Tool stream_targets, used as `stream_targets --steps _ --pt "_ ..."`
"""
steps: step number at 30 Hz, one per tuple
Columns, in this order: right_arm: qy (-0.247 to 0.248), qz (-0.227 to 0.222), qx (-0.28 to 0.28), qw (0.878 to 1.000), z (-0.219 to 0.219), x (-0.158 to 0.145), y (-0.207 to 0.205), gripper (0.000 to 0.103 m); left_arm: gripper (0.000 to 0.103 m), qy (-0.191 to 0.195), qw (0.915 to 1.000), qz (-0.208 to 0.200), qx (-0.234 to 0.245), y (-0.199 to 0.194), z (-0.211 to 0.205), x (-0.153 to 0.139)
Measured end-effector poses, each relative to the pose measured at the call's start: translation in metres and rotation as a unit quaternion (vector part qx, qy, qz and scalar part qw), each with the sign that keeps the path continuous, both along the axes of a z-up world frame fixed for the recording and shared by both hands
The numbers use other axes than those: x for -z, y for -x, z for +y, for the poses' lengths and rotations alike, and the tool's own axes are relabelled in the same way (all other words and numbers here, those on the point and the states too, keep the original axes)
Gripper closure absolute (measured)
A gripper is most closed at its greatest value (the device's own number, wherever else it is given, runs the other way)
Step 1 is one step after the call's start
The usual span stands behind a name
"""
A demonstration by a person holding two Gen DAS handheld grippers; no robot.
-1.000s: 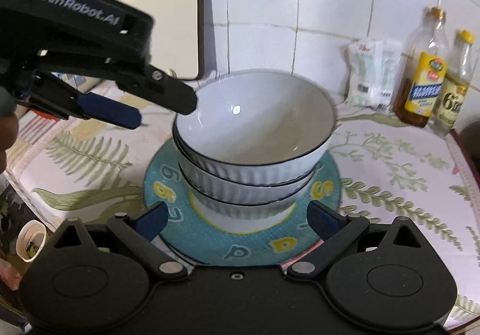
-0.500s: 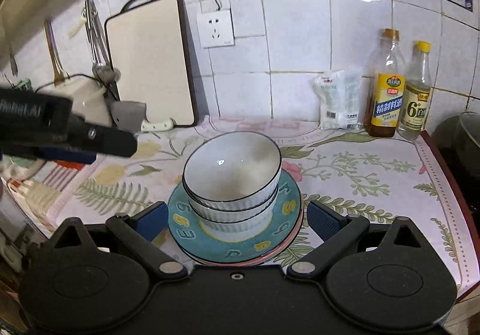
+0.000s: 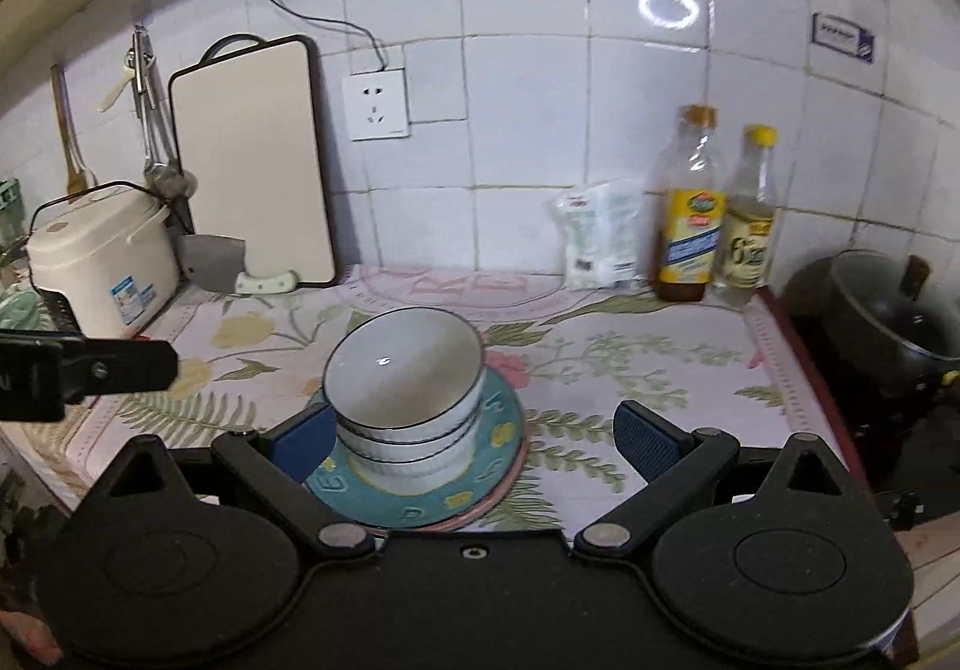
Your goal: Organize plates and bowls
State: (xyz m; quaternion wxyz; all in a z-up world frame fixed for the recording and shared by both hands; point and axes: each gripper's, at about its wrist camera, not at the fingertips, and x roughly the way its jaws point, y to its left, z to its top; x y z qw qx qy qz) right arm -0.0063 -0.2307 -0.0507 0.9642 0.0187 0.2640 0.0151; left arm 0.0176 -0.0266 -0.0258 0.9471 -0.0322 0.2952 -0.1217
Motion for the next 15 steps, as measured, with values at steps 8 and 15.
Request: stream_targets --steps 8,15 --pt "0.019 -0.015 0.013 1.000 0.001 -0.018 0.025 0.002 0.008 -0.020 0.9998 -0.006 0.001 0.018 -0.008 0.001" --pt "0.040 -0.016 0.053 0.998 0.002 -0.025 0.038 0.002 0.007 -0.031 0.9995 -0.003 0.001 0.029 -0.009 0.005"
